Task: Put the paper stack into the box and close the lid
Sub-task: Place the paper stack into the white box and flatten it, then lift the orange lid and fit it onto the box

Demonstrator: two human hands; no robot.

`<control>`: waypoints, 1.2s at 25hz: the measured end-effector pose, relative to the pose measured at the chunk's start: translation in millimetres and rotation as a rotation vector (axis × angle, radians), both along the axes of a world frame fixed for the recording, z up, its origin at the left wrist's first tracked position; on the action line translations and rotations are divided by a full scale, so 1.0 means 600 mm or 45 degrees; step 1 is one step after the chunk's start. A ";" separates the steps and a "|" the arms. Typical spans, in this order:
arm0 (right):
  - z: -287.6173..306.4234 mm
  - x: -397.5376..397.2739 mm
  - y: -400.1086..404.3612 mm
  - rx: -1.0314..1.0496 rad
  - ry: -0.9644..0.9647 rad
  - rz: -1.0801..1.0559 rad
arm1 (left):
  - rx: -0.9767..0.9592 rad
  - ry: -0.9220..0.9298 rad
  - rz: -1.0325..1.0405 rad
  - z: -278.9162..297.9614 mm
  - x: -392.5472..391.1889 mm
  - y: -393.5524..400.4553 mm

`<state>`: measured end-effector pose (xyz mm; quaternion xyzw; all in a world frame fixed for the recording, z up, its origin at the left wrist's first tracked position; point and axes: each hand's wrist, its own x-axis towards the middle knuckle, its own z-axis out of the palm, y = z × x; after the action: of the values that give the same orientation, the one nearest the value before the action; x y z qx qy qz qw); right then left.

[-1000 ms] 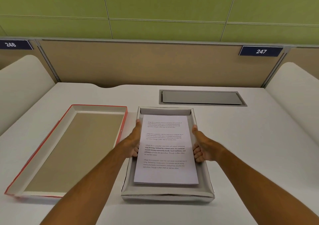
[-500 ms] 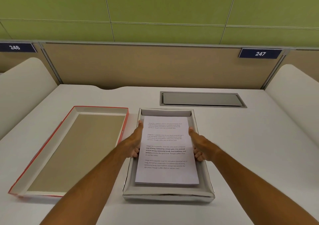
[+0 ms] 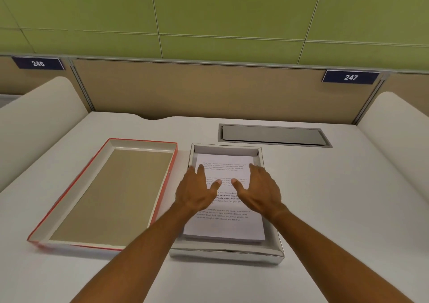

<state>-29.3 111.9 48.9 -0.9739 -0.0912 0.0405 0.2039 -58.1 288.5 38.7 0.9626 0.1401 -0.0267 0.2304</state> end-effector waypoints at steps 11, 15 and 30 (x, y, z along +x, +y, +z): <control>-0.017 -0.038 0.019 -0.185 -0.232 0.348 | 0.525 -0.102 0.011 0.007 -0.092 0.010; -0.016 -0.057 0.039 -0.189 -0.261 0.381 | 0.577 -0.057 0.032 0.007 -0.124 0.028; -0.031 -0.067 0.156 -0.241 -0.202 0.154 | 0.181 0.018 0.112 -0.029 -0.086 0.185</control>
<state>-69.2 205.8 30.0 -0.9817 -0.1613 -0.0161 0.1004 -109.4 399.4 21.5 0.9692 0.1855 -0.0135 0.1612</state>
